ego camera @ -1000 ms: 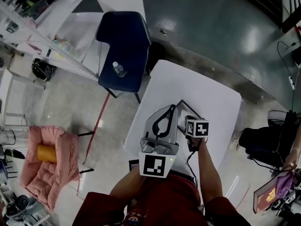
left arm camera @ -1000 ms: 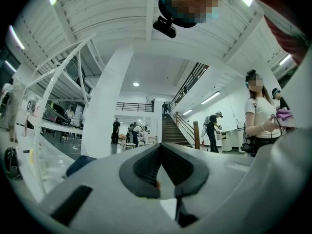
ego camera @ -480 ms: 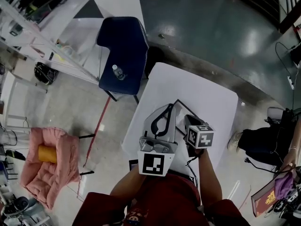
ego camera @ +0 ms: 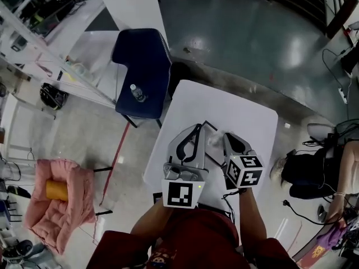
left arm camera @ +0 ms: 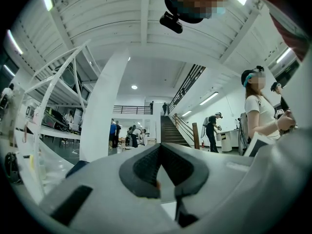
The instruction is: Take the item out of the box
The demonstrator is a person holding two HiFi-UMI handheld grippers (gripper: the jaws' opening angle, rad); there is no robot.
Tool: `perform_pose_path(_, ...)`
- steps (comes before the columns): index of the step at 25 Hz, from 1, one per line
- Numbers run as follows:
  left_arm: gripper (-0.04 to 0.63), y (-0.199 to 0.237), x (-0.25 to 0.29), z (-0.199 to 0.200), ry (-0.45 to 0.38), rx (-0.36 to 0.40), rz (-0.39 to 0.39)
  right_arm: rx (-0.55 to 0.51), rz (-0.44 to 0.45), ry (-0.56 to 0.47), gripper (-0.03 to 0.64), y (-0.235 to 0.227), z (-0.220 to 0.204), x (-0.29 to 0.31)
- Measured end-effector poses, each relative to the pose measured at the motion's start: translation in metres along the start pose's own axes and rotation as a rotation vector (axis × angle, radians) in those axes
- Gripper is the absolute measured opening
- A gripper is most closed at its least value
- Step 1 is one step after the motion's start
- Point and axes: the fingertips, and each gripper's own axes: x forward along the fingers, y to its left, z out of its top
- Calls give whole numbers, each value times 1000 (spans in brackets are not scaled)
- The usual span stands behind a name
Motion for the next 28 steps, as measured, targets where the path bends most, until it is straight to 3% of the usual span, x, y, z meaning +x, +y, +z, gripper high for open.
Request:
perform_pose_path(15, 3, -33, 0, 19, -34, 17, -30, -164, -94, -355, 2, 7, 91, -92)
perform_pose_path(28, 3, -52, -12, 32, -56, 20, -22, -302, -197, -631, 2, 20, 128, -157)
